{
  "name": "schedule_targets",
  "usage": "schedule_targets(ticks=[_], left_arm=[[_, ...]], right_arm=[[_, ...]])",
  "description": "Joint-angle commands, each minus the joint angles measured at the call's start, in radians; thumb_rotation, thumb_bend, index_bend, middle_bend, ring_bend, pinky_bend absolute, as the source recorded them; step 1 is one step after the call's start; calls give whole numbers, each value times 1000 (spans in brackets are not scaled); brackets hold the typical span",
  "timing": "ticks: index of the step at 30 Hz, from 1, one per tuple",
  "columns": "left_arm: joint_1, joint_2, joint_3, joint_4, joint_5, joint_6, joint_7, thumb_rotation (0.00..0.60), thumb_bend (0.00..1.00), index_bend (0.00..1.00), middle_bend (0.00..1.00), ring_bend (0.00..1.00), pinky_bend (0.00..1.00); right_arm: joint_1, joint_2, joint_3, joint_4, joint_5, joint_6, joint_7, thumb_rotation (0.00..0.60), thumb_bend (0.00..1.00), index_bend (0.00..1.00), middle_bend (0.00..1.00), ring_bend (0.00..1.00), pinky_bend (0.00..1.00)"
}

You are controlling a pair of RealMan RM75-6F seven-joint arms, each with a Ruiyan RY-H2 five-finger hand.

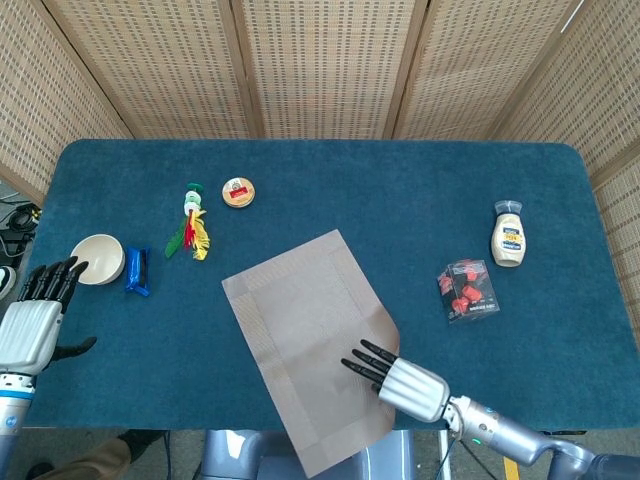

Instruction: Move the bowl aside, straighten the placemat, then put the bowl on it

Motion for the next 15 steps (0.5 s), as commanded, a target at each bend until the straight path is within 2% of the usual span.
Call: schedule_targets(ticks=[1,7,12,15], left_arm=[[-2,-5,-3,0,-8,-2,9,600,0,0,0,0,0],[-10,-13,-11,3,-31,-14,32,600,0,0,0,0,0],[-16,-19,-20,10,-58,-24,40,600,0,0,0,0,0],[-22,-22,-28,15,-80,-32,46,600,0,0,0,0,0]], right_arm=[[43,74,27,69,-42,25,-36,600,667,703,64,0,0],[176,103,95,236,-105,9,-16,600,591,693,68,0,0],[276,69,115,379,-159,-4,15,600,569,686,17,0,0],[333,3,120,496,-172,-25,52,600,557,685,0,0,0]])
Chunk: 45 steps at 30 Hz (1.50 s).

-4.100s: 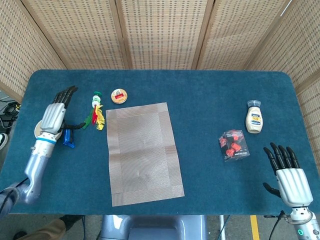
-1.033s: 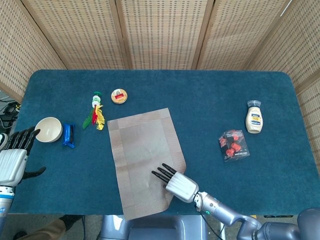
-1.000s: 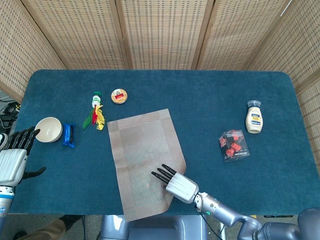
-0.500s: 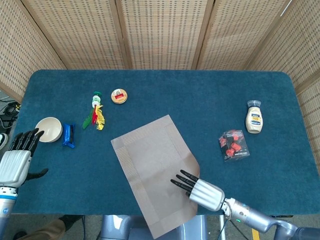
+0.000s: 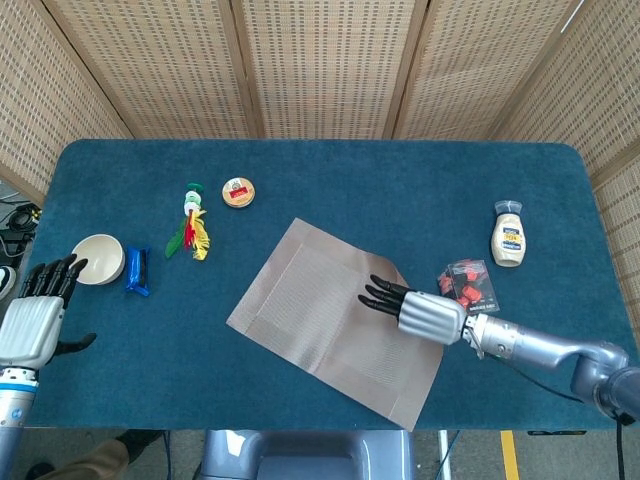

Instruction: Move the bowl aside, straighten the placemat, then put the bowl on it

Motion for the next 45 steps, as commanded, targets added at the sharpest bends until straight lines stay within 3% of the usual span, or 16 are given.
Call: schedule_targets(ticks=[1,9,11,12,14,16,17,20,25,29,34,37,41,45], left_arm=[[-5,-3,-8,5,-17,-7,6,600,0,0,0,0,0],[-23,-15,-28,24,-80,-31,23,600,0,0,0,0,0],[-28,-18,-31,28,-92,-38,27,600,0,0,0,0,0],[-30,-19,-33,30,-99,-41,29,600,0,0,0,0,0],[-33,-21,-35,33,-109,-45,32,600,0,0,0,0,0],[-35,-23,-37,33,-116,-47,35,600,0,0,0,0,0],[-36,-23,-37,33,-118,-48,37,600,0,0,0,0,0],[-38,-25,-36,33,-115,-47,40,600,0,0,0,0,0],[-34,-24,-28,36,-62,-34,3,600,0,0,0,0,0],[-30,-32,-20,56,8,-14,-48,600,0,0,0,0,0],[-41,-70,0,135,149,4,-142,600,0,0,0,0,0],[-58,-102,5,192,210,6,-193,600,0,0,0,0,0],[-99,-147,17,250,263,-38,-209,600,0,0,0,0,0],[-165,-199,18,295,287,-127,-171,600,0,0,0,0,0]], right_arm=[[84,-83,19,148,-33,-29,42,600,554,685,0,0,0],[172,-244,23,435,3,-70,119,600,543,685,0,0,0],[185,-270,16,485,10,-76,136,600,503,648,0,0,0],[191,-286,13,513,16,-81,143,600,463,592,0,0,0],[197,-311,14,554,32,-92,143,600,283,317,0,0,0],[193,-330,24,576,59,-91,143,600,147,114,0,0,0],[190,-338,31,583,75,-83,139,600,78,49,0,0,0],[174,-331,52,569,117,-41,137,600,0,0,0,0,0],[90,-255,117,403,242,21,109,600,0,0,0,0,0],[-8,-155,142,179,343,25,71,600,0,0,0,0,0],[-181,63,159,-300,538,17,-49,600,0,0,0,0,0],[-272,143,154,-506,629,55,-64,600,0,0,0,0,0],[-381,185,124,-631,669,143,5,600,0,0,0,0,0],[-468,165,88,-594,650,228,99,600,0,0,0,0,0]])
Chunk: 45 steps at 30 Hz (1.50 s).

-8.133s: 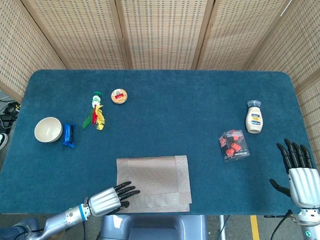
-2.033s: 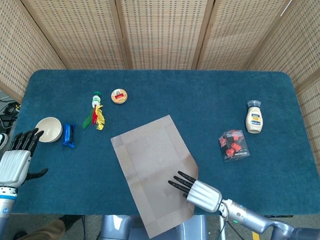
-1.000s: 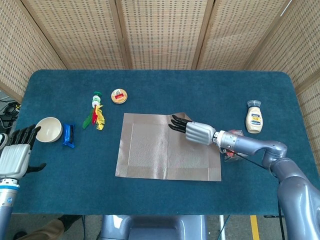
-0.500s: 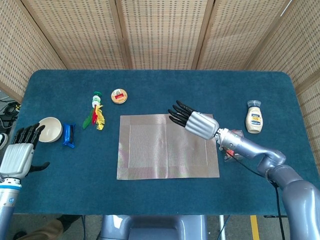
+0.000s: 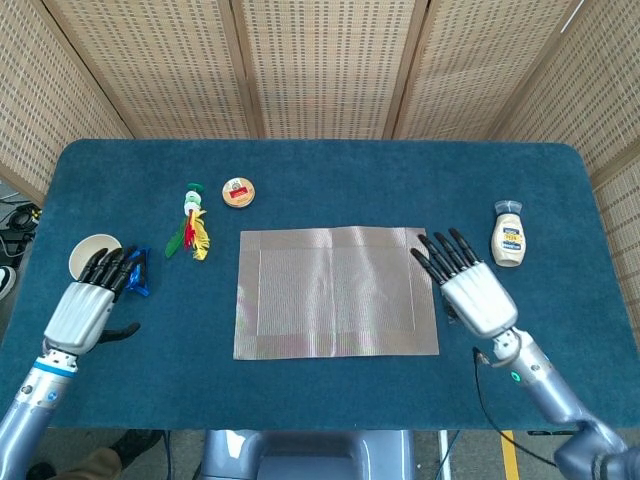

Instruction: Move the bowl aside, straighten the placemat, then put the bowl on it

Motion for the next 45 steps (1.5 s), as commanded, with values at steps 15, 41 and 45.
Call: schedule_targets(ticks=[15,41,45], left_arm=[[-304,-307,11,339,177,-266,64,600,0,184,0,0,0],[-380,-467,94,596,216,-263,23,600,0,225,0,0,0],[-389,-482,97,604,211,-269,28,600,0,225,0,0,0]], right_arm=[[-264,-35,-36,13,61,218,211,600,0,0,0,0,0],[-302,-36,15,32,57,193,239,600,0,2,0,0,0],[-305,-33,22,29,55,192,244,600,0,4,0,0,0]])
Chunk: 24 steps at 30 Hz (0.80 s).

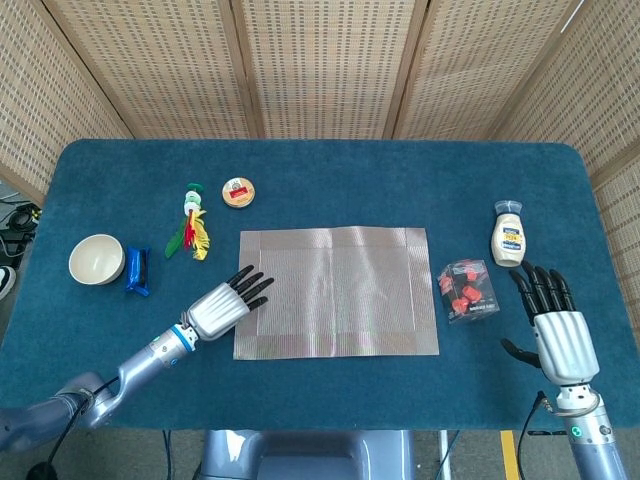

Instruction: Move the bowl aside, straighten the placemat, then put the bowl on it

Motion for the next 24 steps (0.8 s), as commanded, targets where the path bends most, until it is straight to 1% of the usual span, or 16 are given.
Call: schedule_targets(ticks=[1,6,7,12,14,20,24], left_arm=[[-7,-11,3,6,-2,-5,6,600,0,225,0,0,0],[-18,-29,8,10,-6,-14,15,600,9,226,0,0,0],[-20,-31,9,10,-7,-15,16,600,32,226,0,0,0],[-26,-30,10,1,-13,-13,21,600,225,227,0,0,0],[-28,-30,10,-3,-16,-16,21,600,275,228,0,0,0],[-36,-29,12,-12,-21,-17,28,600,383,234,0,0,0],[-41,-28,11,-19,-29,-20,32,600,422,236,0,0,0]], right_arm=[[-2,1,3,-1,-2,0,2,600,0,4,0,0,0],[-7,3,9,-4,-10,2,5,600,0,7,0,0,0],[-8,4,10,-5,-11,3,5,600,0,7,0,0,0],[-12,9,12,-16,-16,-1,9,600,0,8,0,0,0],[-13,13,11,-21,-18,-4,13,600,0,11,0,0,0],[-18,23,12,-34,-29,-4,18,600,0,19,0,0,0],[-20,33,12,-46,-28,-16,26,600,0,22,0,0,0]])
